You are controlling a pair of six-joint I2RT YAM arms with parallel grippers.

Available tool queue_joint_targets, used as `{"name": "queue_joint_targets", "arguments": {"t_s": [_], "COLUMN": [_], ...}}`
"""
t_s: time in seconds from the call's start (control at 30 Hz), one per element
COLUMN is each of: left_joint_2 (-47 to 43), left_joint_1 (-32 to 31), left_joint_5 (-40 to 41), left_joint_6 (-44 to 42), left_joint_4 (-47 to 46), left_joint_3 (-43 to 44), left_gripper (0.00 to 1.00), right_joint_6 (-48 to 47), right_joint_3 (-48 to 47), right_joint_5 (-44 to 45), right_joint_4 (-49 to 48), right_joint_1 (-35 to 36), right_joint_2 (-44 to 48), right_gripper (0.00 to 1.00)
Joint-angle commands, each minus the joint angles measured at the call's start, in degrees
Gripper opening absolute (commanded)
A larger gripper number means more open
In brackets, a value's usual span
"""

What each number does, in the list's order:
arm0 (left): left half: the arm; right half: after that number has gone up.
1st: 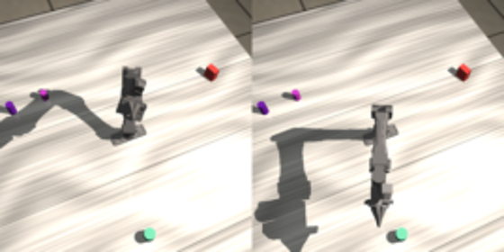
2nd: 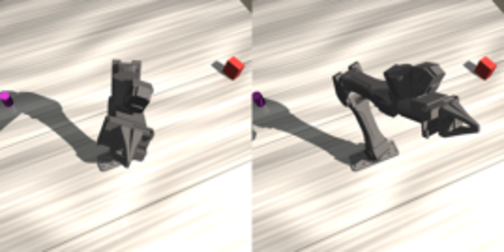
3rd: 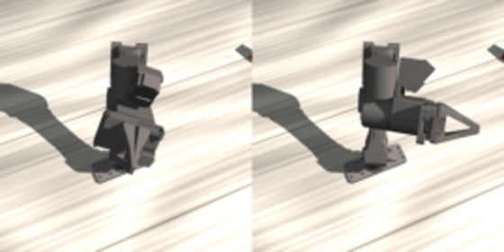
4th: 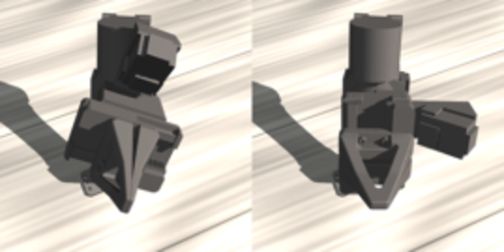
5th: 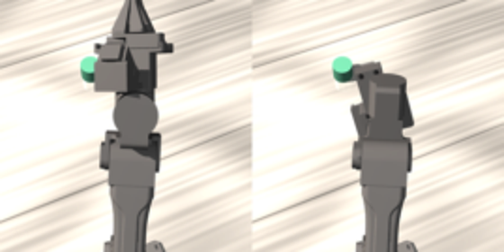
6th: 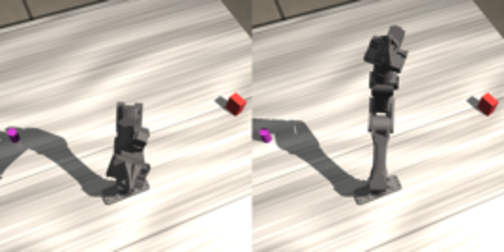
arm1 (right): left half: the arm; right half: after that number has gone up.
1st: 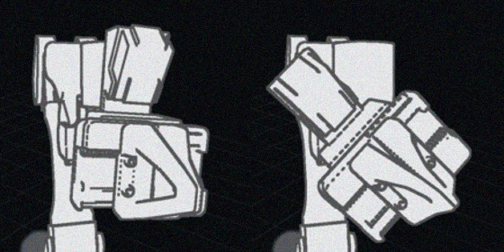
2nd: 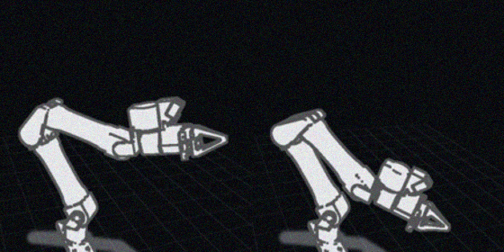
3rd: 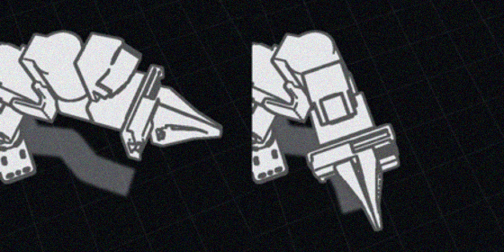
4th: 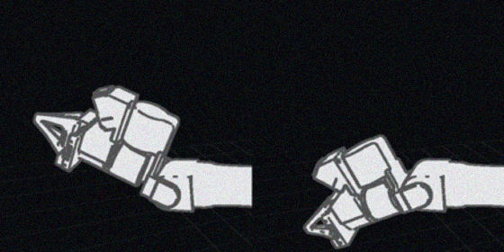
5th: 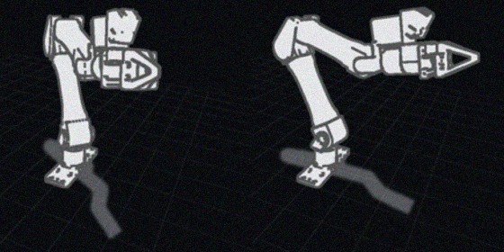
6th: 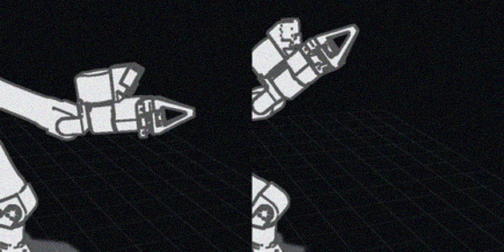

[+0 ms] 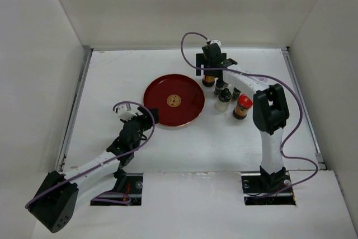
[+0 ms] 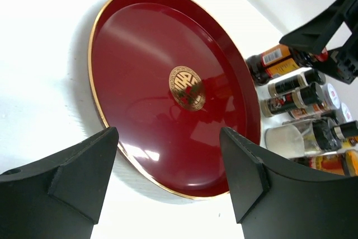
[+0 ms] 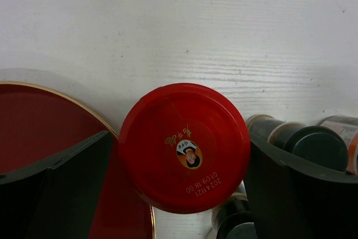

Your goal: Organize the condiment bottles

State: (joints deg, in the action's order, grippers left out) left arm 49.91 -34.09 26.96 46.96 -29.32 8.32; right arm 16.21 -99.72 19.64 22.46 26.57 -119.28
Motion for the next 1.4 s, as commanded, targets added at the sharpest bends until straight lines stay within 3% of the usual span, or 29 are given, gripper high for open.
{"name": "queue_joint_targets", "arguments": {"t_s": [0.0, 0.3, 0.47, 0.73, 1.03, 1.37], "left_joint_2": [0.36, 0.63, 2.30, 1.95, 1.86, 3.79], "left_joint_1": [0.47, 1.00, 0.65, 0.73, 1.26, 1.79], "left_joint_5": [0.20, 0.11, -0.41, -0.77, -0.42, -0.68], "left_joint_6": [1.21, 1.20, 1.03, 0.85, 1.91, 3.66], "left_joint_4": [-1.70, -2.58, -3.90, -4.17, -4.78, -4.78], "left_joint_3": [-0.32, -0.49, -0.49, -0.49, -1.28, -1.64], "left_gripper": [0.72, 0.72, 0.71, 0.71, 0.71, 0.71], "right_joint_6": [-0.39, -1.09, -1.09, -0.65, -0.91, -0.83], "right_joint_3": [-2.50, -2.49, -3.02, -0.74, -4.33, -15.48], "right_joint_5": [0.49, 3.04, 2.95, 3.13, 3.39, 1.11], "right_joint_4": [-2.06, -7.16, -7.87, -13.12, -15.25, -14.20], "right_joint_1": [-0.51, -0.16, -0.16, -0.16, 3.44, 12.14], "right_joint_2": [-0.51, -1.30, -1.83, 3.95, 9.33, 0.47], "right_gripper": [0.96, 0.86, 0.67, 0.56, 0.55, 0.54]}}
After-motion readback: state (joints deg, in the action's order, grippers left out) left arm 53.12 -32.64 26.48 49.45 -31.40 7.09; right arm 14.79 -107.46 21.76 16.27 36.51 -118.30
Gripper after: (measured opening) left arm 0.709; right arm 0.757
